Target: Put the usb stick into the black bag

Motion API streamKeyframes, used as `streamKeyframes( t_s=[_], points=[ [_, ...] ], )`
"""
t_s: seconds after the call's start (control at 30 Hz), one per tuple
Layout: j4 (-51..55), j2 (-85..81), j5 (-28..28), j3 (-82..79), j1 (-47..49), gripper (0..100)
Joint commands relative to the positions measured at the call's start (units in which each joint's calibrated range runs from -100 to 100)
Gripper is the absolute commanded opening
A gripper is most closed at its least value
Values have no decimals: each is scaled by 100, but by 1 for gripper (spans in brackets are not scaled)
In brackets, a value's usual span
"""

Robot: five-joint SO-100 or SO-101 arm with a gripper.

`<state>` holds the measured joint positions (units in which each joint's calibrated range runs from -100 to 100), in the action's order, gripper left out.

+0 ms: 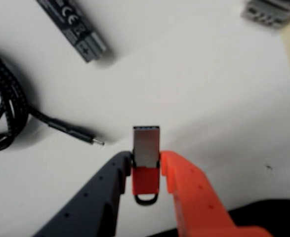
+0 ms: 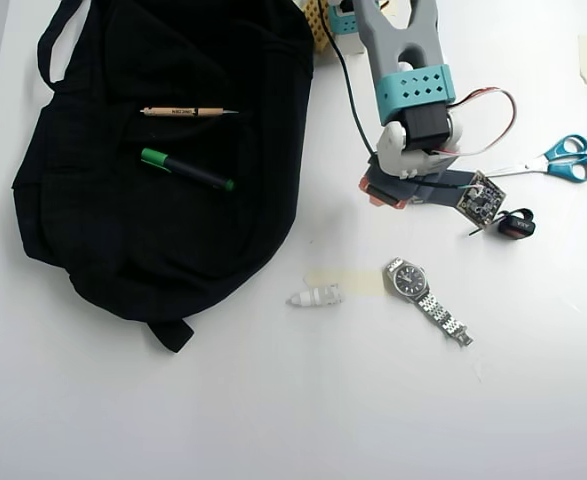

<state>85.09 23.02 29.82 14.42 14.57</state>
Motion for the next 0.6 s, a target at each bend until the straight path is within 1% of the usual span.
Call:
streamKeyframes(
  t_s=[0.0,0.17,0.33,0.57],
  points=[
    [320,-153,-276,633,-21,2],
    [699,-310,-575,1047,54,2],
    [707,-883,-659,1002,121,2],
    [1181,-1538,-1319,966,233,2]
  ],
)
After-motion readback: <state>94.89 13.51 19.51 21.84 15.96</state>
